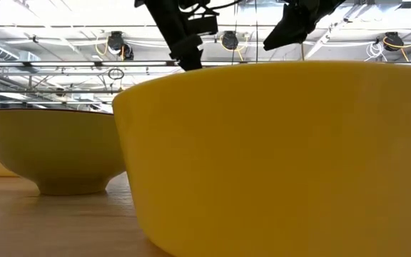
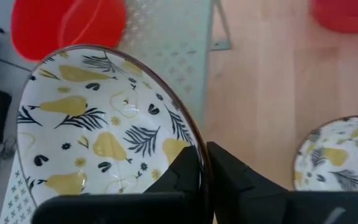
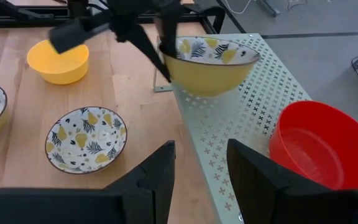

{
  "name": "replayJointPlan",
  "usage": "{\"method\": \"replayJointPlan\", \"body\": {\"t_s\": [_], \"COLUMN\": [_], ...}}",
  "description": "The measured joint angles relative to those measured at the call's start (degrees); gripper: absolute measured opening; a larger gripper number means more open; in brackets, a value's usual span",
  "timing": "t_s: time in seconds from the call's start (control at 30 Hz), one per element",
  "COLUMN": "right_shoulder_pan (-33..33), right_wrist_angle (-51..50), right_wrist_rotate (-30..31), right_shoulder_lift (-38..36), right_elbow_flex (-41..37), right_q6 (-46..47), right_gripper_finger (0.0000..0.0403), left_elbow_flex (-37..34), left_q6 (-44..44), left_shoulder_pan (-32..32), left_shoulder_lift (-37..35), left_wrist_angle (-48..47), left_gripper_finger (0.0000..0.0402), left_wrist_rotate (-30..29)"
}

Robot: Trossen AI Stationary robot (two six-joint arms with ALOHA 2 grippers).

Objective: Pick & Place Mini bowls
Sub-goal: Put the white bowl on the shelf, then put the yellow bowl on the shelf

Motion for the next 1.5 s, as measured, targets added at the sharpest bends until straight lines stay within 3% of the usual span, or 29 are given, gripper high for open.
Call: {"method": "replayJointPlan", "body": {"t_s": [0.13, 0.43, 0.87, 1.03, 1.3, 1.5], "right_shoulder_pan": [0.0, 0.0, 0.0, 0.0, 0.0, 0.2], "right_wrist_angle": [0.0, 0.0, 0.0, 0.0, -0.5, -10.3], "right_wrist_rotate": [0.0, 0.0, 0.0, 0.0, 0.0, 0.0], "right_shoulder_lift": [0.0, 0.0, 0.0, 0.0, 0.0, 0.0], "right_elbow_flex": [0.0, 0.0, 0.0, 0.0, 0.0, 0.0], "right_q6": [0.0, 0.0, 0.0, 0.0, 0.3, 9.7], "right_gripper_finger": [0.0132, 0.0132, 0.0132, 0.0132, 0.0132, 0.0132], "left_elbow_flex": [0.1, 0.1, 0.1, 0.1, 0.6, 3.2], "left_q6": [0.1, 1.9, 2.4, 1.1, -2.5, -7.8], "left_shoulder_pan": [1.0, 2.6, 2.7, 2.4, -0.1, -4.2], "left_shoulder_lift": [0.6, 1.5, 2.7, 2.3, 0.5, -3.6], "left_wrist_angle": [0.3, 0.5, 3.1, 3.2, 2.2, -3.3], "left_gripper_finger": [0.0039, 0.0021, 0.0074, 0.011, 0.0197, 0.0228], "left_wrist_rotate": [-0.1, 0.1, -0.9, -5.1, -5.1, -4.9]}}
